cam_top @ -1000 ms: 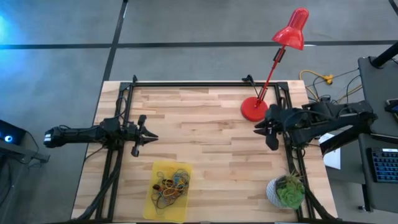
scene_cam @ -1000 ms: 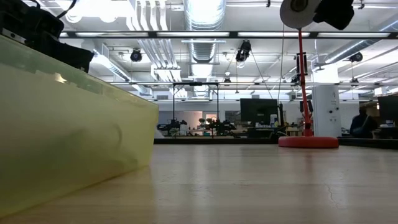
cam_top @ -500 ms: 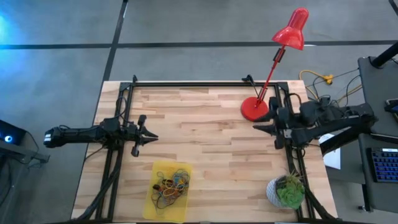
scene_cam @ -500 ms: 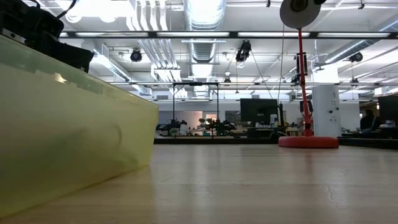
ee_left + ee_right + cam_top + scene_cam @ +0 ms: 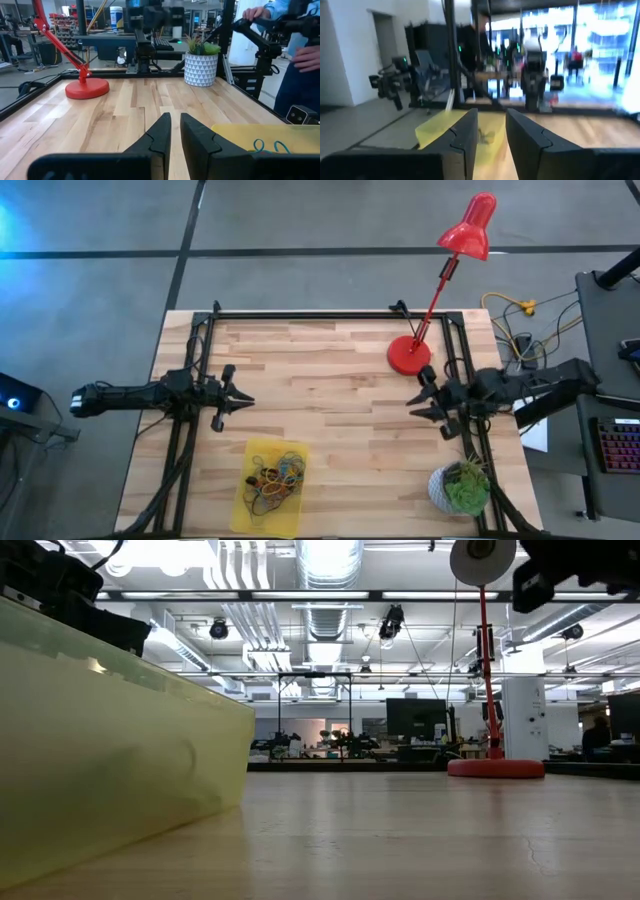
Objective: Pick and place rubber bands into bin
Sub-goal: Return to Home Position
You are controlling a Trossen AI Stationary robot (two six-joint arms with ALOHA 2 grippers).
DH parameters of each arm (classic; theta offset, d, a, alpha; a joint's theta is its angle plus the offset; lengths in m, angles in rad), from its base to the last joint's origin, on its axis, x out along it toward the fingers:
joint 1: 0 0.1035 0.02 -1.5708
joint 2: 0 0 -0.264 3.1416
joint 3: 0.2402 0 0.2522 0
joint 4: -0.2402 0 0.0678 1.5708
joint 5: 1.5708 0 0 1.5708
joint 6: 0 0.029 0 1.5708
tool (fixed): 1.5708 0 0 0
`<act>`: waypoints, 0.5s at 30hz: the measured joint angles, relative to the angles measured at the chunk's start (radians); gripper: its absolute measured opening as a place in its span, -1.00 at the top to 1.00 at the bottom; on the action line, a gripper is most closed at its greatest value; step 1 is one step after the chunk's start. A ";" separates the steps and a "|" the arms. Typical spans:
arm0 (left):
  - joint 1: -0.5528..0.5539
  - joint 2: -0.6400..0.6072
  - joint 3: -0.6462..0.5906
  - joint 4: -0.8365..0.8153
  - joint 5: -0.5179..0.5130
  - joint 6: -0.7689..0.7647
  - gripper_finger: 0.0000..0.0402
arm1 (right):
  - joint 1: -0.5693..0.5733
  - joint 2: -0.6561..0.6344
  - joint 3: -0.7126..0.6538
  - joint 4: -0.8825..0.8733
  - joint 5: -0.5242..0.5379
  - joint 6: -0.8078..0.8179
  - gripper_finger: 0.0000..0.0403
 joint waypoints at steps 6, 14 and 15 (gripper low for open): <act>0.000 -0.002 0.000 0.000 0.000 0.000 0.87 | -0.064 -0.174 -0.150 0.087 -0.022 0.010 0.57; 0.000 -0.002 0.000 0.000 0.000 0.000 0.87 | -0.183 -0.314 -0.206 -0.023 -0.175 0.053 0.62; 0.000 -0.002 0.000 0.000 0.000 0.000 0.87 | -0.186 -0.337 -0.206 -0.057 -0.175 0.039 0.62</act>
